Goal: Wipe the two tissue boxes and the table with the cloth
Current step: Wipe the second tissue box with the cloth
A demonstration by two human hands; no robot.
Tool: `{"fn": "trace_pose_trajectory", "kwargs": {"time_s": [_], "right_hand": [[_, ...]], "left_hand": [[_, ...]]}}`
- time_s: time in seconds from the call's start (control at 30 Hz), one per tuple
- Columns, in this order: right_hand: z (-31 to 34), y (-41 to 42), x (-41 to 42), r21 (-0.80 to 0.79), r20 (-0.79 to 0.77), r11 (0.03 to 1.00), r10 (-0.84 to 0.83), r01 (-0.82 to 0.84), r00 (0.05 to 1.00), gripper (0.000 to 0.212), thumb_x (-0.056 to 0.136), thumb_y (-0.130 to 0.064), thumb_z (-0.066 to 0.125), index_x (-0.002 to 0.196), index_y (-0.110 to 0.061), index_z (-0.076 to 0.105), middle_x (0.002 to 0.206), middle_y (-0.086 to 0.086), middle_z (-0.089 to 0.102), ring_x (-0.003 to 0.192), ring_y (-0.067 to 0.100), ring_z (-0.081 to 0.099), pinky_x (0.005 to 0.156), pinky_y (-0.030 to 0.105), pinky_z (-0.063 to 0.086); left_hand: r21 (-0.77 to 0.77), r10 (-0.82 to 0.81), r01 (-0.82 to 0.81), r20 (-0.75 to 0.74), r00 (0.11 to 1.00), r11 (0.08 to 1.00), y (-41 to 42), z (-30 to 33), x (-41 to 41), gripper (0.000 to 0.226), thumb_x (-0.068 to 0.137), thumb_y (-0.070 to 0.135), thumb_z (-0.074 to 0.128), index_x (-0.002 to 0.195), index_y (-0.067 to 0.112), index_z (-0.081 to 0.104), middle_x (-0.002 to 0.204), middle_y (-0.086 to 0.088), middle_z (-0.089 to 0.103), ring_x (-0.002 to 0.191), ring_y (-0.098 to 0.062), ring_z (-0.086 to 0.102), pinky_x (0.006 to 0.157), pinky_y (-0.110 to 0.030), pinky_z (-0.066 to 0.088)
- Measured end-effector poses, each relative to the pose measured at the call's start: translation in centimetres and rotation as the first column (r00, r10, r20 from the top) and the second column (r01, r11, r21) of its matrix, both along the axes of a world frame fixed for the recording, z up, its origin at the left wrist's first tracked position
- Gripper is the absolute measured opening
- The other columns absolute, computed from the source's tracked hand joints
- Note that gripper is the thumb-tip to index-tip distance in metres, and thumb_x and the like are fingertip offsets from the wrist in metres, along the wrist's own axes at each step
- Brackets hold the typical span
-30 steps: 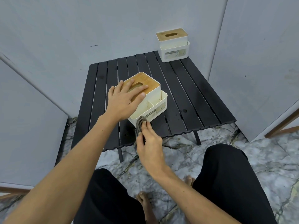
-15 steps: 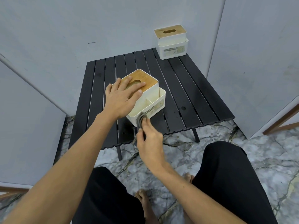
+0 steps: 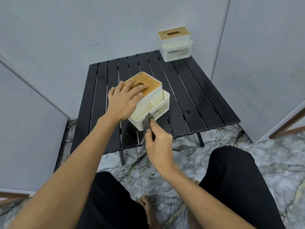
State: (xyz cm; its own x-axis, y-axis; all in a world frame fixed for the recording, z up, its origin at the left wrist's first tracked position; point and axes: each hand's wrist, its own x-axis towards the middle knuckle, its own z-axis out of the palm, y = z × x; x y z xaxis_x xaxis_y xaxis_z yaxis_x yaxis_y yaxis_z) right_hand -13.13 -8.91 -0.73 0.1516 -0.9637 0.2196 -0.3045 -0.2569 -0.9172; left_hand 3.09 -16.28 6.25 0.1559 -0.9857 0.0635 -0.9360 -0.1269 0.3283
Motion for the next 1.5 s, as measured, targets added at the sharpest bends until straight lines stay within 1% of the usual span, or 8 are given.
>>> {"fn": "trace_pose_trajectory", "kwargs": {"time_s": [0.17, 0.27, 0.37, 0.6, 0.83, 1.0, 1.23, 1.5], "right_hand": [[1.6, 1.6, 0.3, -0.074, 0.045, 0.994, 0.087, -0.084, 0.995, 0.036, 0.097, -0.004, 0.052, 0.132, 0.000, 0.058, 0.131, 0.012, 0.063, 0.120, 0.016, 0.061, 0.102, 0.027, 0.048], [4.0, 0.4, -0.9, 0.002, 0.125, 0.999, 0.033, -0.034, 0.992, 0.034, 0.098, -0.006, 0.052, 0.131, -0.006, 0.061, 0.098, 0.008, 0.074, 0.071, 0.000, 0.064, 0.066, 0.015, 0.053], [6.7, -2.4, -2.6, 0.000, 0.160, 0.997, -0.071, 0.072, 0.985, 0.030, 0.099, -0.010, 0.050, 0.122, -0.014, 0.068, 0.065, 0.006, 0.066, 0.048, 0.010, 0.052, 0.048, 0.028, 0.049], [8.1, -9.2, -2.2, -0.025, -0.217, 0.995, -0.097, 0.094, 0.971, 0.024, 0.098, -0.010, 0.044, 0.097, -0.008, 0.068, 0.078, 0.003, 0.064, 0.063, 0.009, 0.058, 0.056, 0.017, 0.049], [7.3, -7.3, 0.0, -0.081, -0.456, 0.996, -0.057, 0.022, 0.888, 0.021, 0.097, -0.015, 0.046, 0.110, -0.005, 0.059, 0.105, 0.010, 0.064, 0.103, 0.025, 0.041, 0.077, 0.028, 0.036], [7.5, -7.0, -0.6, -0.138, -0.754, 0.990, -0.114, 0.014, 0.647, 0.033, 0.096, -0.033, 0.038, 0.108, -0.013, 0.061, 0.113, 0.003, 0.065, 0.112, 0.028, 0.041, 0.088, 0.045, 0.033], [9.2, -9.8, -0.2, 0.150, -0.750, 0.988, 0.139, -0.039, 0.646, 0.039, 0.099, -0.032, 0.031, 0.117, -0.011, 0.059, 0.119, 0.009, 0.061, 0.105, 0.030, 0.057, 0.080, 0.041, 0.039], [7.6, -9.8, -0.5, 0.050, -0.636, 0.997, 0.079, -0.062, 0.768, 0.034, 0.099, -0.033, 0.036, 0.108, -0.008, 0.058, 0.117, 0.011, 0.058, 0.096, 0.033, 0.058, 0.069, 0.037, 0.036]], "left_hand": [[0.070, -0.029, 0.030, -0.010, 1.000, 0.997, -0.4, 0.7, 1.3, 0.042, 0.086, 0.071, 0.022, 0.125, 0.082, 0.028, 0.165, 0.021, 0.018, 0.154, -0.017, 0.007, 0.122, -0.050, 0.000], [0.032, -0.021, 0.021, 0.019, 1.000, 0.999, -0.2, 0.7, 1.4, 0.046, 0.083, 0.077, 0.021, 0.127, 0.081, 0.032, 0.162, 0.024, 0.022, 0.152, -0.015, 0.012, 0.121, -0.048, 0.003], [-0.018, -0.015, 0.016, 0.025, 1.000, 1.000, 0.1, 0.2, 1.0, 0.047, 0.086, 0.074, 0.021, 0.131, 0.077, 0.035, 0.162, 0.024, 0.023, 0.151, -0.014, 0.012, 0.120, -0.045, 0.003], [-0.041, -0.030, 0.031, 0.015, 0.999, 0.999, 0.1, -0.1, 0.9, 0.044, 0.090, 0.070, 0.026, 0.132, 0.073, 0.039, 0.163, 0.022, 0.023, 0.152, -0.016, 0.011, 0.118, -0.042, 0.001], [-0.083, -0.020, 0.019, -0.004, 1.000, 0.996, 0.3, 0.0, 0.6, 0.045, 0.089, 0.069, 0.028, 0.131, 0.070, 0.044, 0.162, 0.022, 0.026, 0.151, -0.016, 0.014, 0.118, -0.041, 0.004], [-0.091, -0.031, 0.031, -0.002, 1.000, 0.995, 0.4, -0.1, 0.7, 0.045, 0.089, 0.068, 0.030, 0.131, 0.069, 0.045, 0.161, 0.021, 0.027, 0.151, -0.016, 0.014, 0.118, -0.040, 0.003], [-0.087, -0.011, 0.010, -0.006, 1.000, 0.996, 0.4, -0.2, 0.7, 0.048, 0.084, 0.073, 0.025, 0.128, 0.073, 0.044, 0.162, 0.021, 0.027, 0.152, -0.016, 0.014, 0.117, -0.039, 0.002], [-0.089, -0.013, 0.012, -0.009, 1.000, 0.996, 0.4, -0.4, 0.7, 0.042, 0.089, 0.067, 0.031, 0.128, 0.072, 0.045, 0.161, 0.022, 0.027, 0.151, -0.015, 0.014, 0.117, -0.039, 0.002]]}}
